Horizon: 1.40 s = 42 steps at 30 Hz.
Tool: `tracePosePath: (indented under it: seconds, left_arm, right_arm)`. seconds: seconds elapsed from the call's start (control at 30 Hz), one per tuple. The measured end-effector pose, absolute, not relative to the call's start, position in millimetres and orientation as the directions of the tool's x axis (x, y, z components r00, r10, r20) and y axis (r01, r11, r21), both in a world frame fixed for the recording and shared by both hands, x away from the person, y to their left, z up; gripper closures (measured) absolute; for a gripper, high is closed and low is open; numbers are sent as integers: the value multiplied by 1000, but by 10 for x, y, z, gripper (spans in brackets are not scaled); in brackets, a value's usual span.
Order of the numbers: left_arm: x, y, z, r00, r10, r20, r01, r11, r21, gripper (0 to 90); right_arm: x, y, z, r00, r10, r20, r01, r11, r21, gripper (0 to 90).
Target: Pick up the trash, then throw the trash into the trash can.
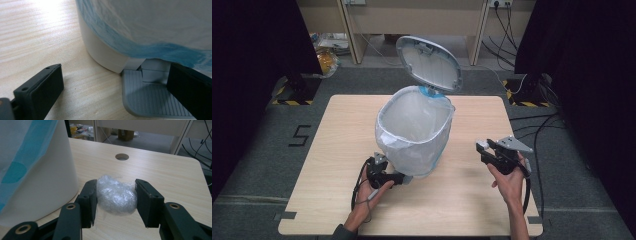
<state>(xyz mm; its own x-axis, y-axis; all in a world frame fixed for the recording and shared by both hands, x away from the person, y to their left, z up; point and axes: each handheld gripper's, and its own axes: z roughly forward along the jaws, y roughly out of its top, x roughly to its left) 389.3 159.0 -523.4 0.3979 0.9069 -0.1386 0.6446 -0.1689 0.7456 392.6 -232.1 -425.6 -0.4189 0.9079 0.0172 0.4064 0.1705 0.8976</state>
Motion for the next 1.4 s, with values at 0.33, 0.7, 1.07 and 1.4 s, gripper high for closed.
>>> tracePosePath:
  seconds: [0.33, 0.7, 1.07, 1.4]
  left_arm:
    - [3864, 1550, -5233, 398, 906, -143, 644, -166, 747, 1]
    - [3842, 1517, -5233, 402, 904, -142, 642, -169, 748, 1]
    - [3835, 1507, -5234, 405, 903, -144, 641, -168, 749, 1]
    - [3834, 1508, -5231, 407, 902, -146, 642, -169, 747, 1]
  right_arm:
    - [3847, -2260, -4122, -437, 899, 3, 379, 181, 908, 536]
    - [3804, -2247, -4092, -450, 893, 8, 372, 179, 911, 536]
    - [3754, -2221, -3943, -460, 888, -3, 338, 178, 924, 536]
    - [3766, -2194, -3741, -464, 886, -14, 321, 183, 929, 537]
